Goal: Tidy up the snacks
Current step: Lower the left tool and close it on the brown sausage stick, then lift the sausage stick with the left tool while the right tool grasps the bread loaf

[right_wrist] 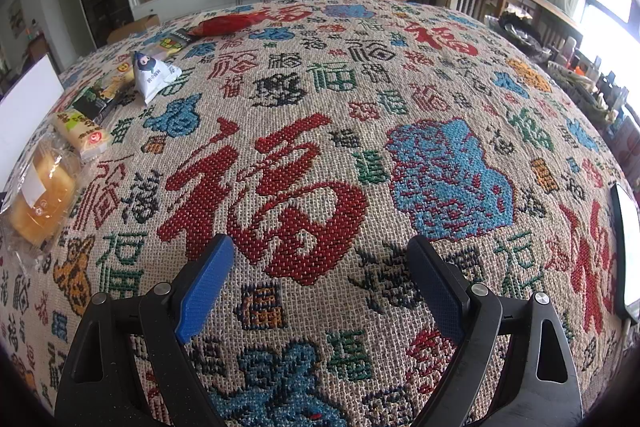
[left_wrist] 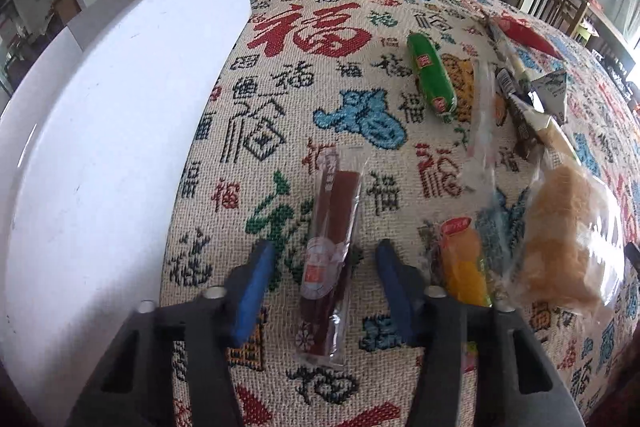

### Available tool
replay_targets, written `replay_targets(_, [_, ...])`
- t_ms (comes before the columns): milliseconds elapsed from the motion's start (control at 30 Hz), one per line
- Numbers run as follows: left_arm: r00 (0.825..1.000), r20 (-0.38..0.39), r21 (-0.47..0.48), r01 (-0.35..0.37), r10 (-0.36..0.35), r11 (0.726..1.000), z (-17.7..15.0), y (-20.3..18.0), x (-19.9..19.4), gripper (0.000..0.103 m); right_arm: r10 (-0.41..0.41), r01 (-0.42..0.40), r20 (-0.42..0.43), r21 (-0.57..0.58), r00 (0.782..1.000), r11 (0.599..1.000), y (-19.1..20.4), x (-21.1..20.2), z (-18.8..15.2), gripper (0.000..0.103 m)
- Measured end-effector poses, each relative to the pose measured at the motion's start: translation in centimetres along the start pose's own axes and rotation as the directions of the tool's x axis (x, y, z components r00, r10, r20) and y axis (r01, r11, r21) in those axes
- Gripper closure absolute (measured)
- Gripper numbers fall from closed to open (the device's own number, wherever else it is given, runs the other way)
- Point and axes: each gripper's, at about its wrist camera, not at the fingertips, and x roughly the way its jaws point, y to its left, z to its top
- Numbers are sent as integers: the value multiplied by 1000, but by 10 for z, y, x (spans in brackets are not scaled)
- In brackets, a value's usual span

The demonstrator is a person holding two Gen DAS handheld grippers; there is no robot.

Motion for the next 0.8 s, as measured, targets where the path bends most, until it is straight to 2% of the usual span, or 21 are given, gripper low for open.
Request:
replay_targets(33, [1000,3,-3,-2,2,1000,0,0,-1,84,0,0,0,0,1000,1000,0,0,0,12])
replay_targets(167, [1000,12,-48,12,-11,999,-11,4,-7,85,0,0,0,0,1000,1000,0,0,0,12])
replay_targets(267, [998,16,-89,61,-60,994,-32,9,-20,85,0,0,0,0,1000,1000,0,0,0,12])
replay_targets(533, [987,36,-114,157,-154,981,-95,13,-56,85,0,0,0,0,1000,1000,0,0,0,12])
replay_targets(800, [974,72,-112,220,-213,969,-121,10,-76,85,1,-1,1,0,1000,1000,0,0,0,12])
